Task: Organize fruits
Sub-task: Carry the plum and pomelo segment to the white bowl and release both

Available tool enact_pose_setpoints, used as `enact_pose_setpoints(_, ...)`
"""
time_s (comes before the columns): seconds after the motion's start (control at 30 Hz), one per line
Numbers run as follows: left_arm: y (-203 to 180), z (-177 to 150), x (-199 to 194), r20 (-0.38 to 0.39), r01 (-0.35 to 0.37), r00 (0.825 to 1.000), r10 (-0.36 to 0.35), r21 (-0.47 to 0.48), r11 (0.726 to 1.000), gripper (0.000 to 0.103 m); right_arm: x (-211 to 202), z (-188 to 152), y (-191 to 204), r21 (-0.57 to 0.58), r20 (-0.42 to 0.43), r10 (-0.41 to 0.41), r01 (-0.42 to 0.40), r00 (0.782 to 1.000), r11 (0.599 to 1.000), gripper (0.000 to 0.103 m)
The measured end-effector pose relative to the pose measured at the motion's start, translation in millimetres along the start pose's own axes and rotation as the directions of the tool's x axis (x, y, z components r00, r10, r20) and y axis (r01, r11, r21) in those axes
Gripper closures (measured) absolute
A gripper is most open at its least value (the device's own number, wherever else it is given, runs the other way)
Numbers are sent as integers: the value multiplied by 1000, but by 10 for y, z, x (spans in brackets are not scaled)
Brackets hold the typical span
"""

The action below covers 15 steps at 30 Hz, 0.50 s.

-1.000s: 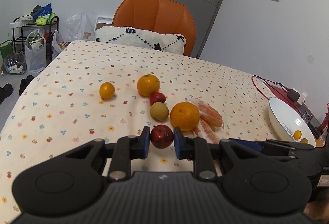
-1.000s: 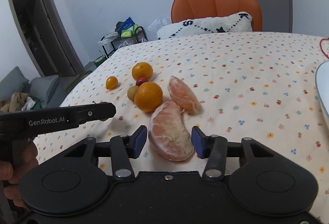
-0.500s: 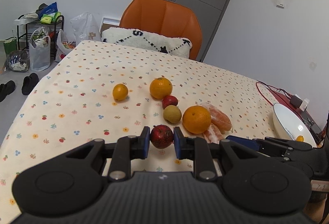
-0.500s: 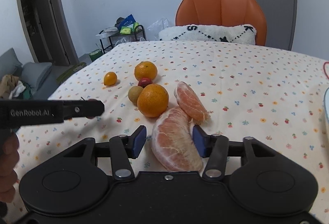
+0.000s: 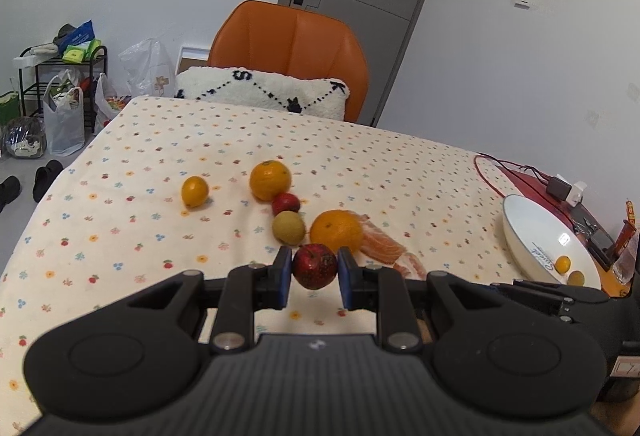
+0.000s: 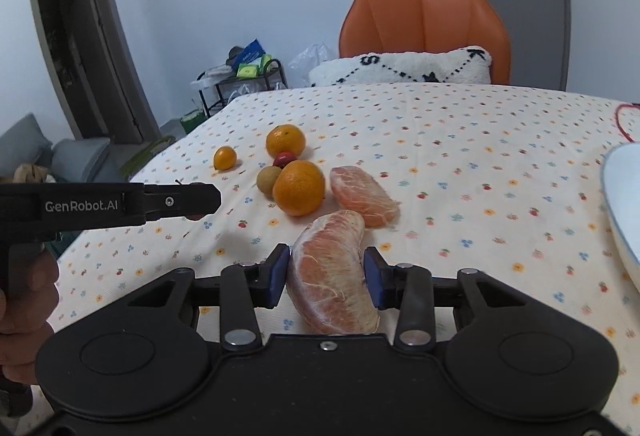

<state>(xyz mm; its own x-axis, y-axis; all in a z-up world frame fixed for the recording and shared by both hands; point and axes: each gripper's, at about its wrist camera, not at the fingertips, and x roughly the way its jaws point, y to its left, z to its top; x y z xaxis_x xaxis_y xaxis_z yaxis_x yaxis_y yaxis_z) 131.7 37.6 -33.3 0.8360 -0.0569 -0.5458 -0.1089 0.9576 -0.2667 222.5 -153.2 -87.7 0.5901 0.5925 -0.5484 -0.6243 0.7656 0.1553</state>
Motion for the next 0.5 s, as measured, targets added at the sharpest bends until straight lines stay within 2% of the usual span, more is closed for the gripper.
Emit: enact_pose_setpoints(0.5, -777, 56, 105, -2, 86, 996, -86, 97, 992, 81, -631, 58, -532, 79, 118, -79, 70, 990, 994, 65)
